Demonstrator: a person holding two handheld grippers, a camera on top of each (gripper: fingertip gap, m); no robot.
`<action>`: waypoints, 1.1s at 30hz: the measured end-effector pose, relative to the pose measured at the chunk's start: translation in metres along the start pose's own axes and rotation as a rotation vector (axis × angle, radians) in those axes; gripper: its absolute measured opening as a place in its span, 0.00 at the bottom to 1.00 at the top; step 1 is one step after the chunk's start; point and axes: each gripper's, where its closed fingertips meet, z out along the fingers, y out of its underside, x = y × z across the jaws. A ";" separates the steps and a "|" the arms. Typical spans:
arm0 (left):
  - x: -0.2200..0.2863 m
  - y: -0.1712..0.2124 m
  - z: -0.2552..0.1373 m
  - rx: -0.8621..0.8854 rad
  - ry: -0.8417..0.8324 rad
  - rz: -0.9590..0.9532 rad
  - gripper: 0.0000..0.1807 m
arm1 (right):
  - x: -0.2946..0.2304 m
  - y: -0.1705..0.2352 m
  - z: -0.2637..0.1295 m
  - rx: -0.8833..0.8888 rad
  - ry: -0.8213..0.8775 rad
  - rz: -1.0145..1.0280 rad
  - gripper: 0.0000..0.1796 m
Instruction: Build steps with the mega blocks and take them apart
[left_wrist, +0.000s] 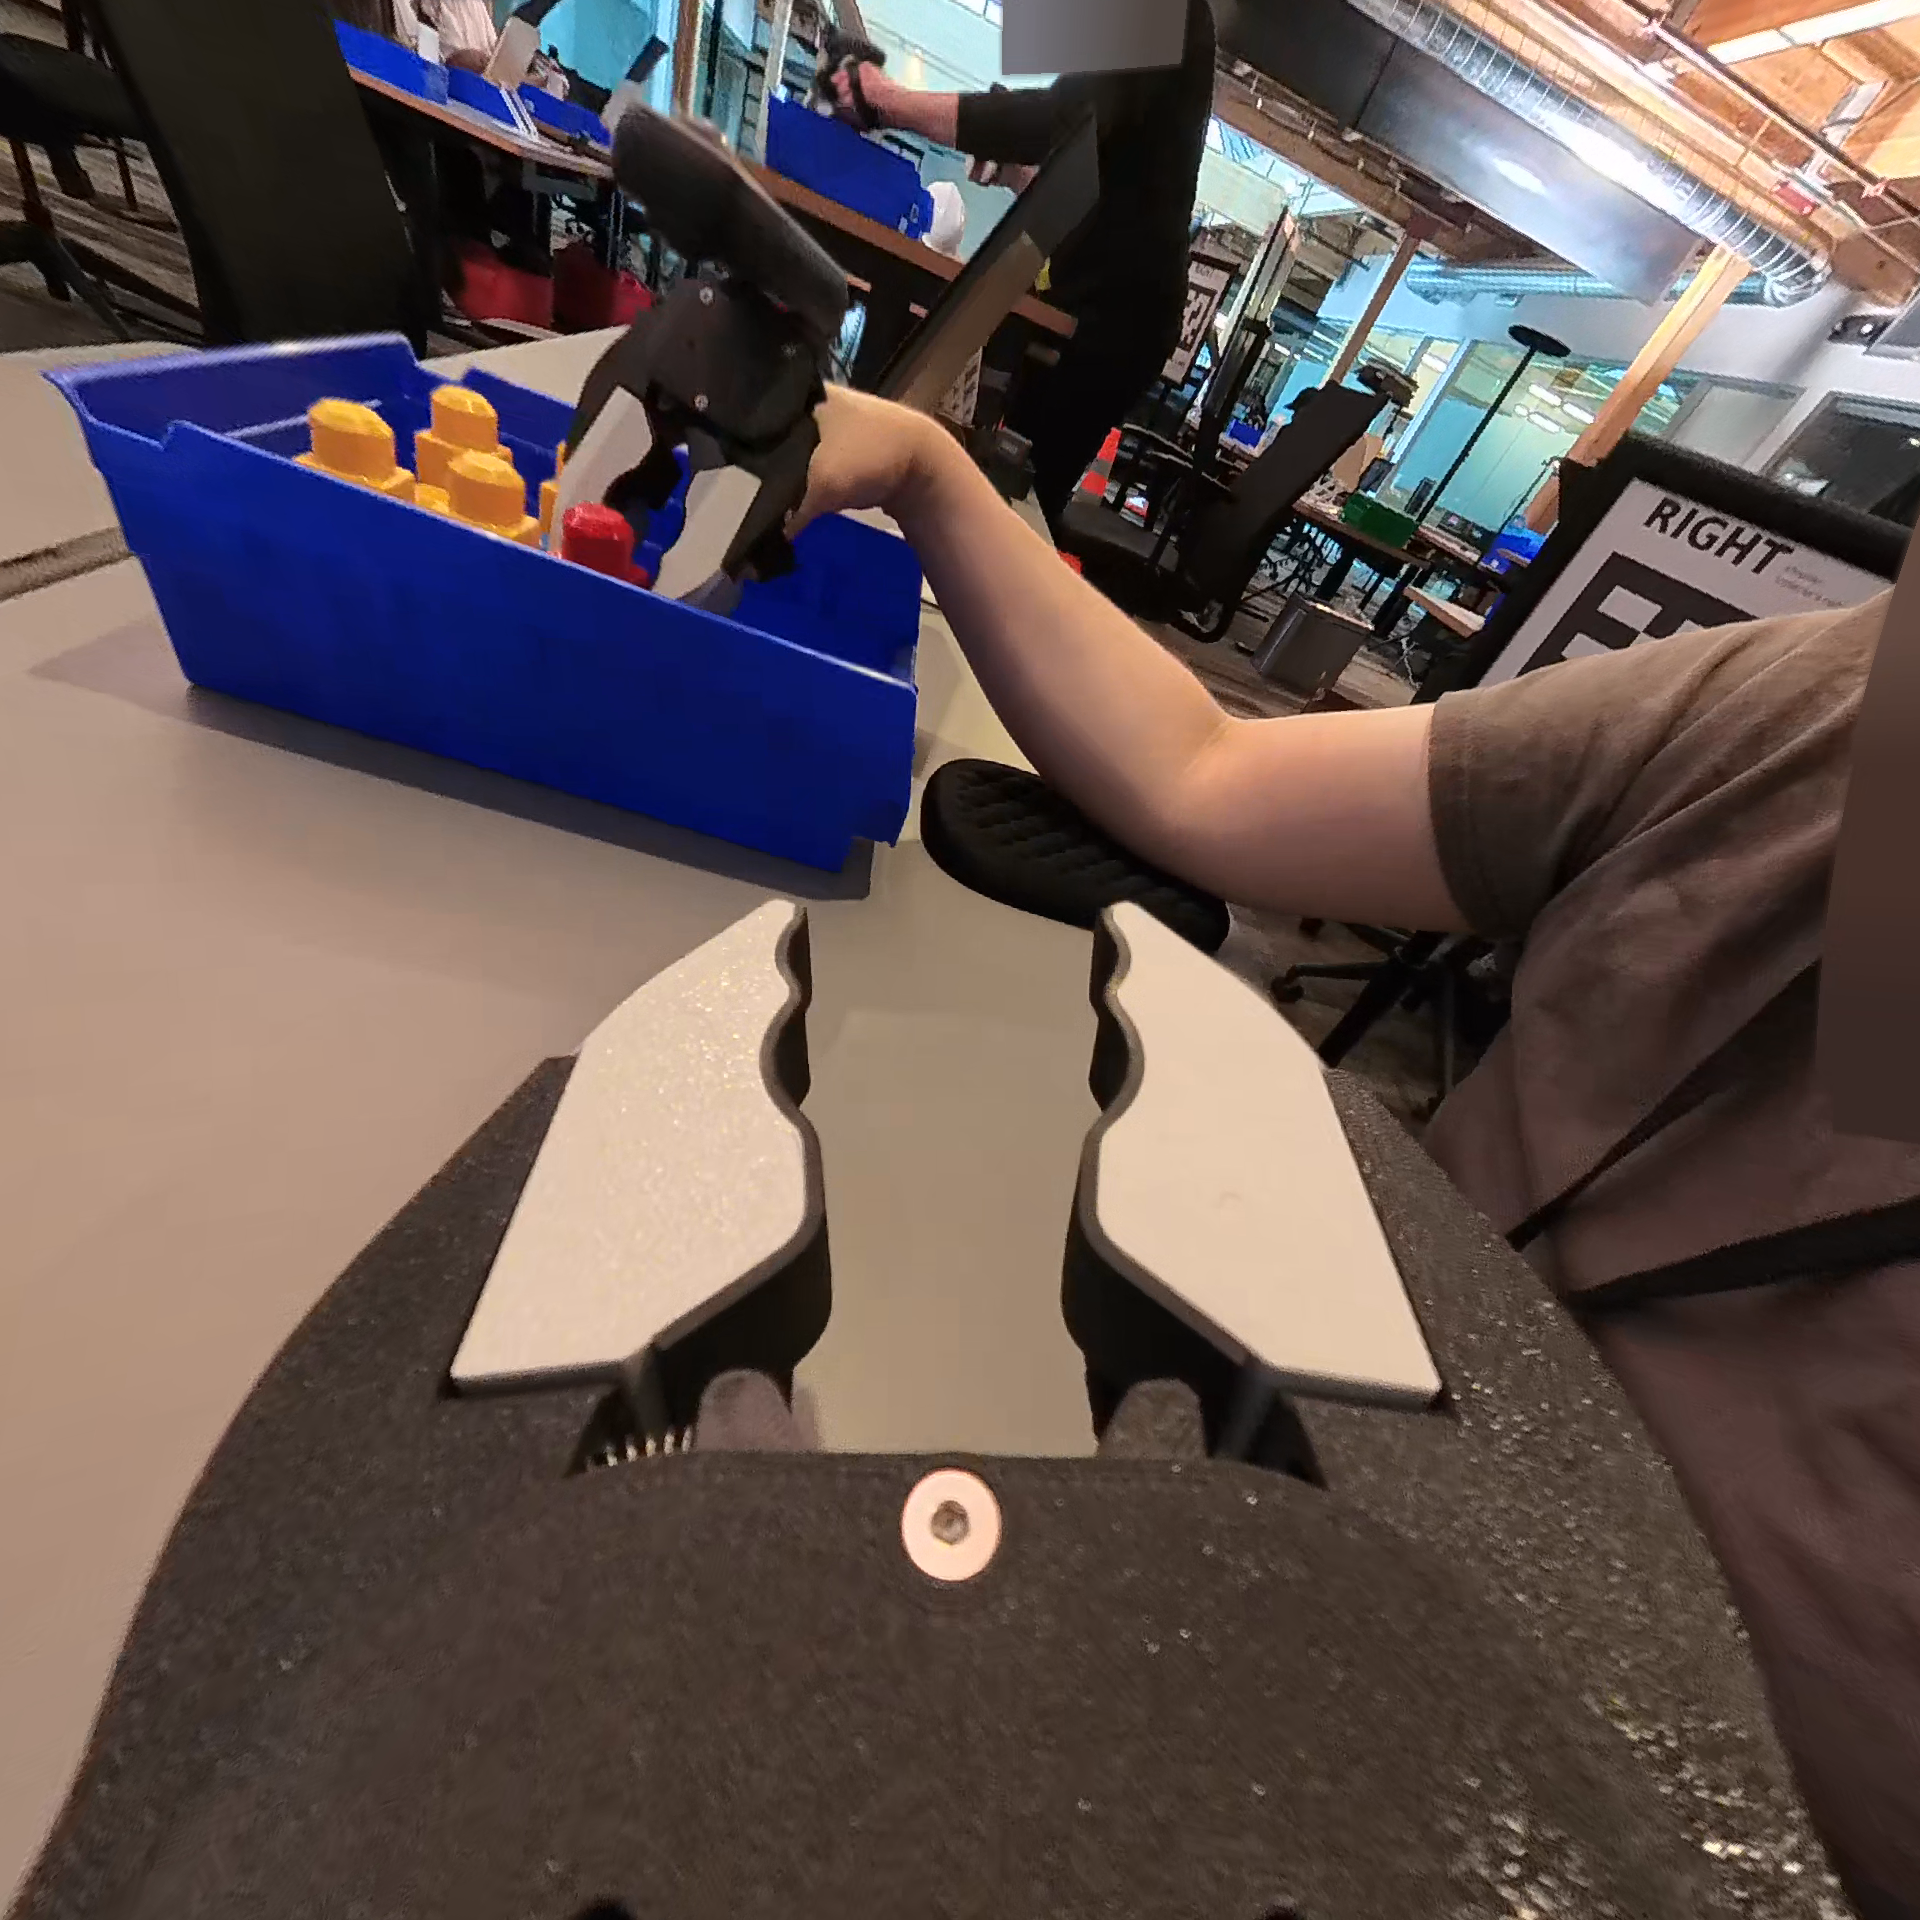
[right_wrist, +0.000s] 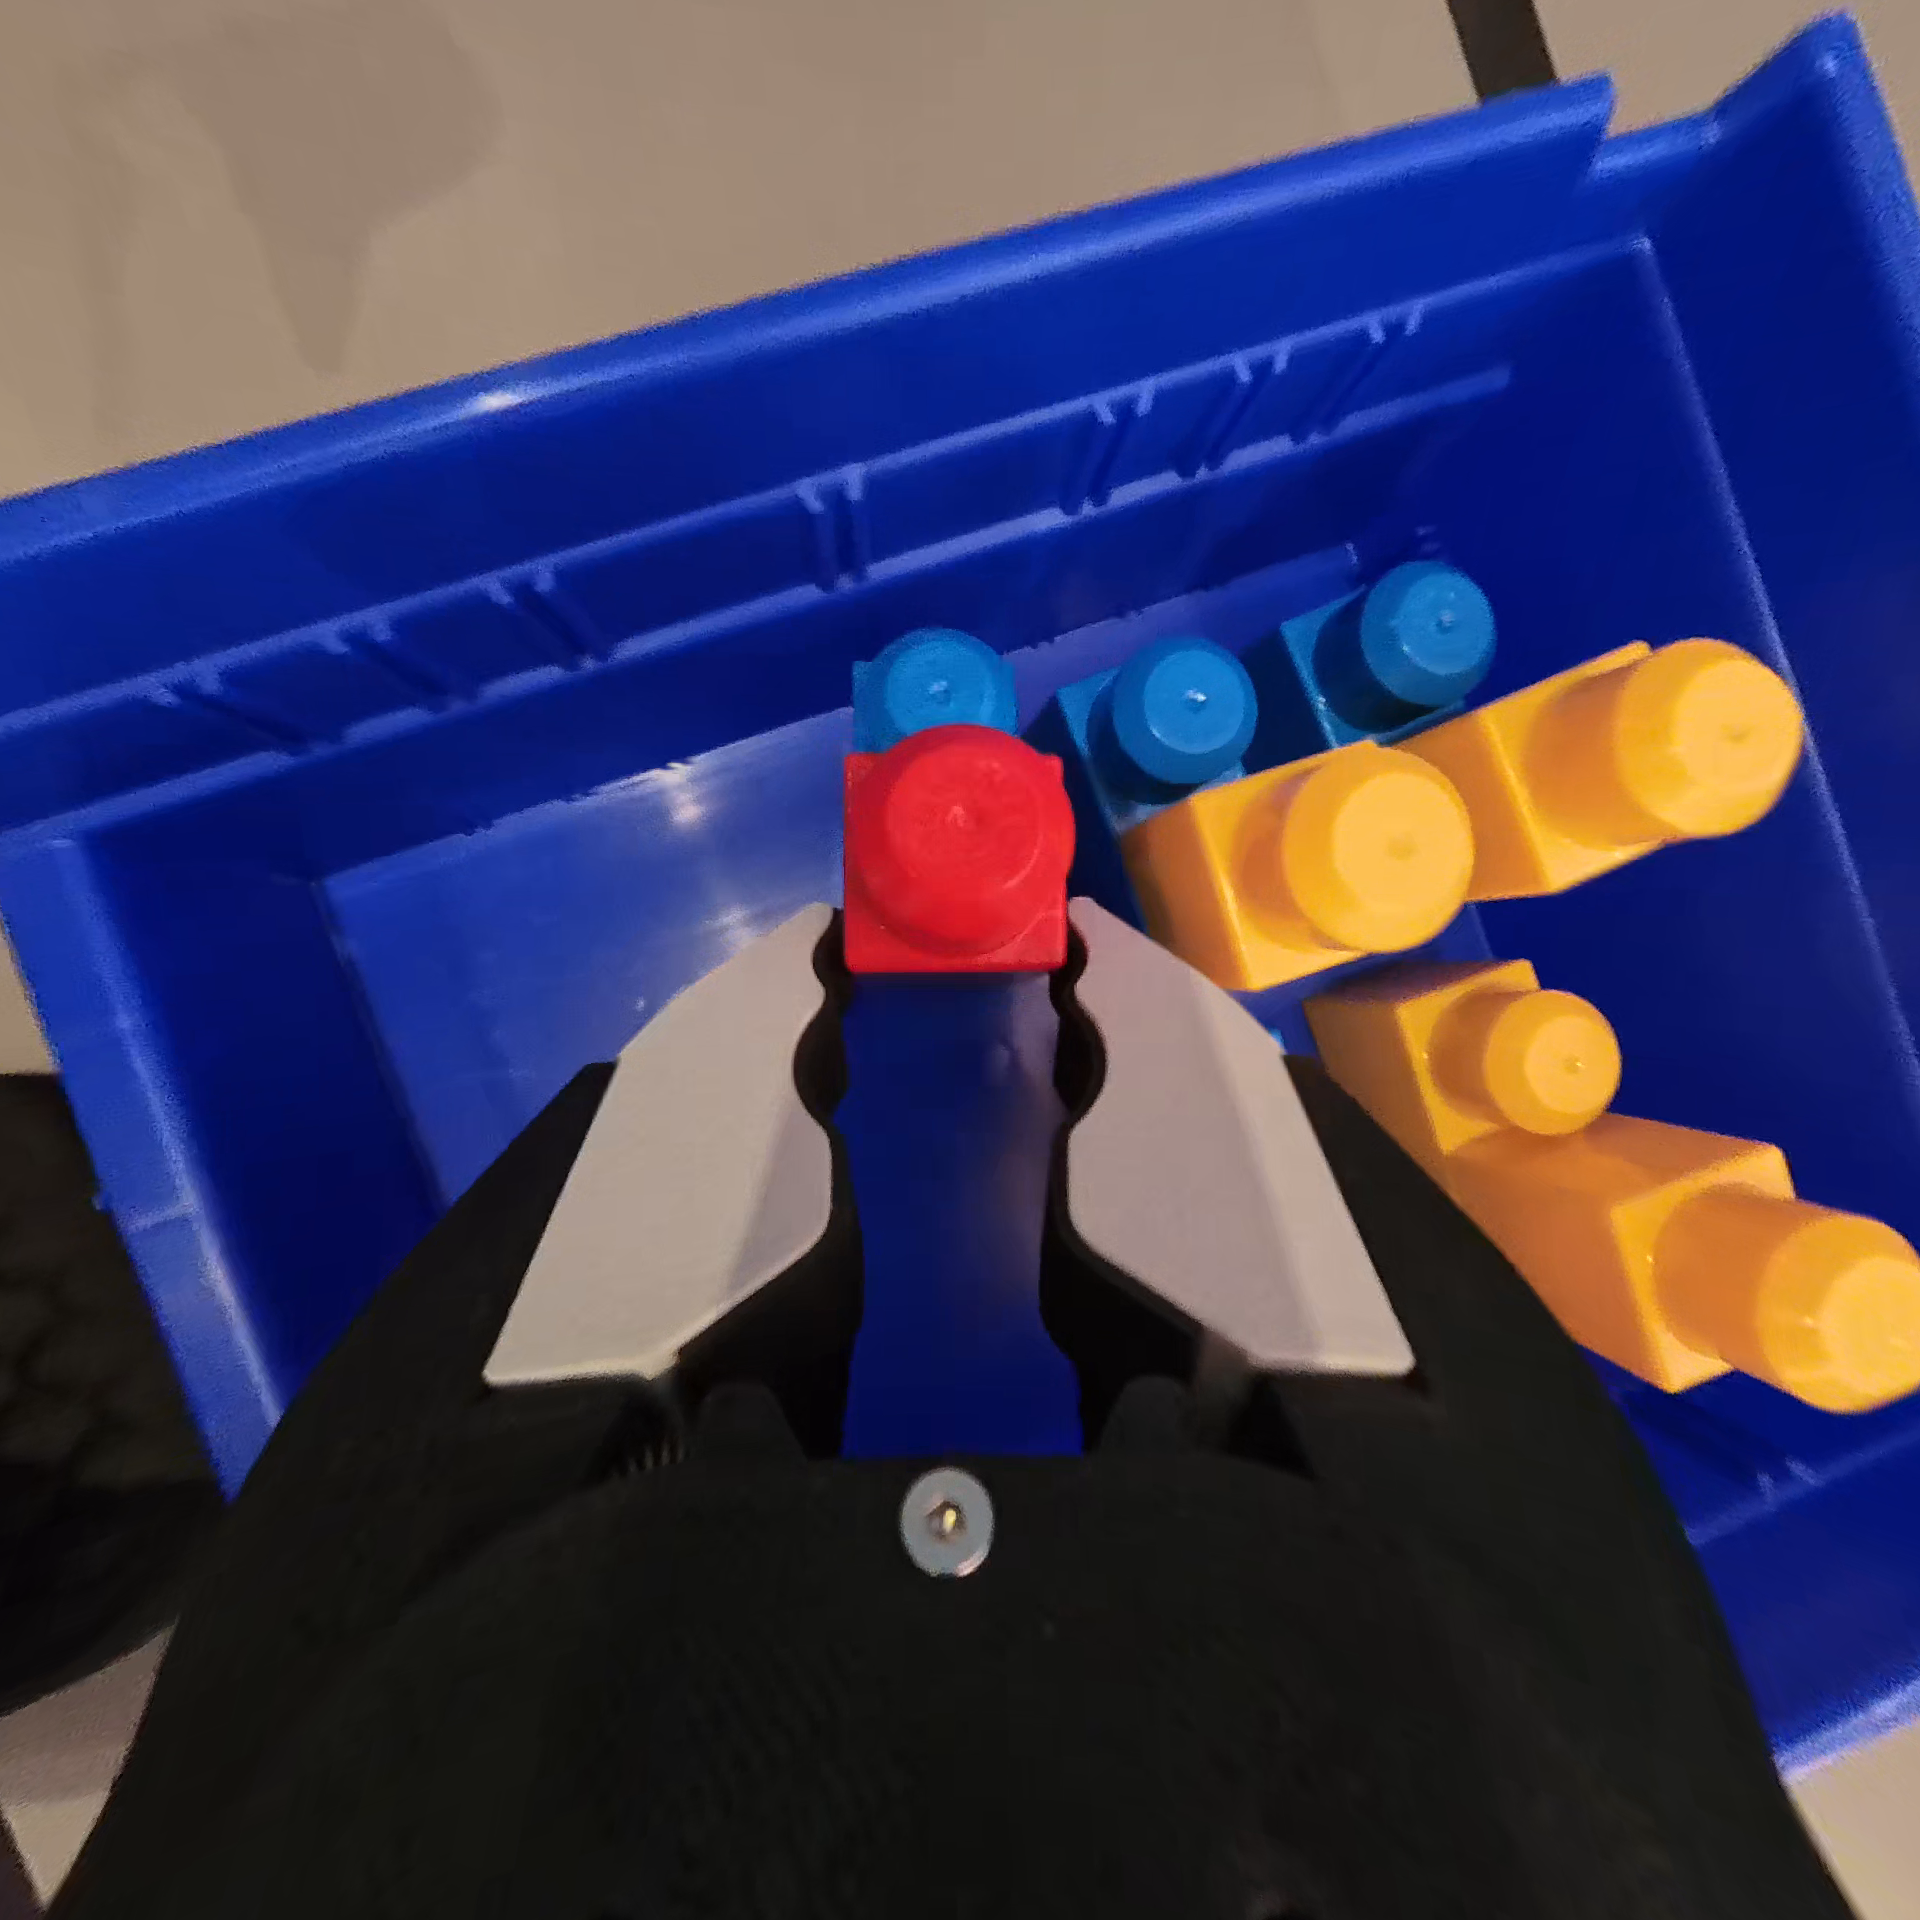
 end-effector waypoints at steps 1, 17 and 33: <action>0.001 -0.003 -0.002 0.008 -0.003 0.006 0.29 | 0.004 0.001 0.000 -0.002 0.023 0.010 0.22; -0.132 -0.044 -0.327 0.096 -1.314 -0.144 0.25 | 0.002 -0.072 -0.116 0.441 0.248 -0.046 0.24; -0.241 0.020 -0.388 -0.104 -1.530 -0.447 0.29 | -0.005 -0.070 -0.089 0.341 0.173 -0.060 0.24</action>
